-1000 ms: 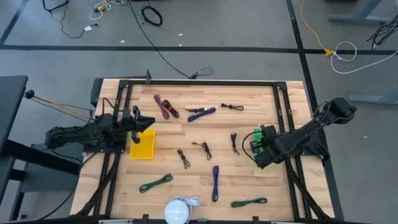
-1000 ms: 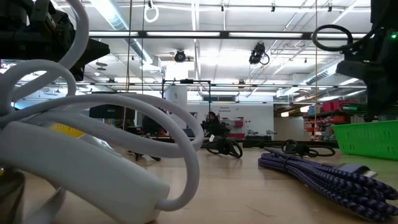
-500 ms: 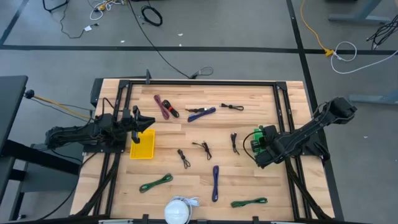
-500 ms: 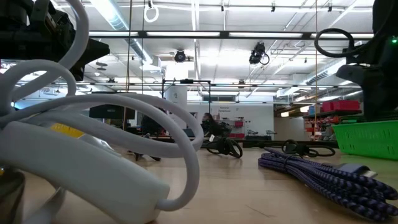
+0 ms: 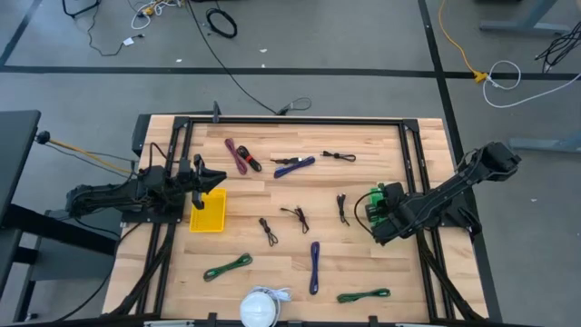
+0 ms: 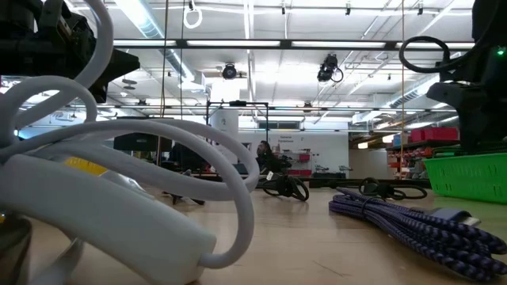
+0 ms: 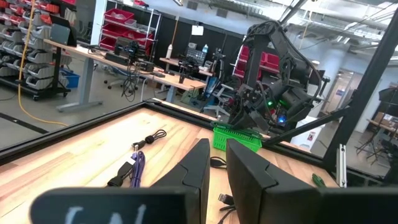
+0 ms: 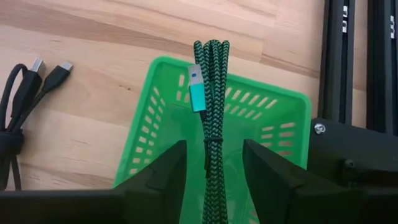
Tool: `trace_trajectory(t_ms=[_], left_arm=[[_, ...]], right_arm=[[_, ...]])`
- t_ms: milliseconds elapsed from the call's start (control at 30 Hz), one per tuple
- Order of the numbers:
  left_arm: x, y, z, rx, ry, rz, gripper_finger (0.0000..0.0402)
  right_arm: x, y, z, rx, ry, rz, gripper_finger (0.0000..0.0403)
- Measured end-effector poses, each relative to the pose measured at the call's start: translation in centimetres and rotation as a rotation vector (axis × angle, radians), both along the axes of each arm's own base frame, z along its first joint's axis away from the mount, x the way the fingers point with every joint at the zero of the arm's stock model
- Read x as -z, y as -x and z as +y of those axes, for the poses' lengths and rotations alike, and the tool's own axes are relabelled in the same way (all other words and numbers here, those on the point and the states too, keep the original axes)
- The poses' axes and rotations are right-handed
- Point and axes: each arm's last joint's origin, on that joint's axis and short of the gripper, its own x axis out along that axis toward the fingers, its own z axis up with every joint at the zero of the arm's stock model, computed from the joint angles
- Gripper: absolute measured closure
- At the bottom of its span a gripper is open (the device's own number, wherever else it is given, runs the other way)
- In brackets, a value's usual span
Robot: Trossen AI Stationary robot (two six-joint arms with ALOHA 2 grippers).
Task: Pick & Place USB Port
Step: Put the black and green charger cable into the green basket
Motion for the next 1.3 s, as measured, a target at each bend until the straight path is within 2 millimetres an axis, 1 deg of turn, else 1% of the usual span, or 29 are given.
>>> trace_trajectory(t_ms=[200, 267, 367, 467, 500, 533, 600, 733, 1100, 1167, 1300], left_arm=[[0.0, 0.0, 0.0, 0.0, -0.001, 0.0, 0.0344], [0.0, 0.0, 0.0, 0.0, -0.001, 0.0, 0.0344], [0.0, 0.0, 0.0, 0.0, -0.001, 0.0, 0.0344], [0.0, 0.0, 0.0, 0.0, -0.001, 0.0, 0.0344], [0.0, 0.0, 0.0, 0.0, -0.001, 0.0, 0.0344], [0.0, 0.0, 0.0, -0.001, -0.001, 0.0, 0.0344], [0.0, 0.0, 0.0, -0.003, -0.001, 0.001, 0.0344], [0.0, 0.0, 0.0, -0.004, -0.001, 0.001, 0.0344], [0.0, 0.0, 0.0, -0.004, -0.002, 0.001, 0.0344], [0.0, 0.0, 0.0, -0.005, -0.001, 0.003, 0.0344], [0.1, 0.0, 0.0, -0.01, 0.0, 0.008, 0.0344]], right_arm=[[0.3, -0.2, 0.1, -0.008, -0.005, -0.005, 0.0245], [0.5, -0.4, 0.2, -0.013, -0.007, -0.005, 0.0256], [1.0, -0.4, 0.1, -0.018, -0.017, 0.01, 0.0301], [1.3, -0.4, -0.1, -0.03, -0.028, 0.031, 0.0373], [1.2, -0.5, -0.2, -0.032, -0.026, 0.032, 0.0385], [1.2, -0.5, -0.2, -0.03, -0.02, 0.032, 0.0387], [1.2, -0.6, -0.5, -0.024, -0.015, 0.032, 0.0382], [1.2, -0.8, -0.9, -0.036, -0.009, 0.052, 0.0394], [1.1, -1.2, -1.9, -0.045, 0.006, 0.069, 0.0394], [1.1, -1.2, -1.9, -0.053, 0.008, 0.074, 0.0383], [1.1, -1.2, -2.0, -0.074, 0.016, 0.081, 0.0336]])
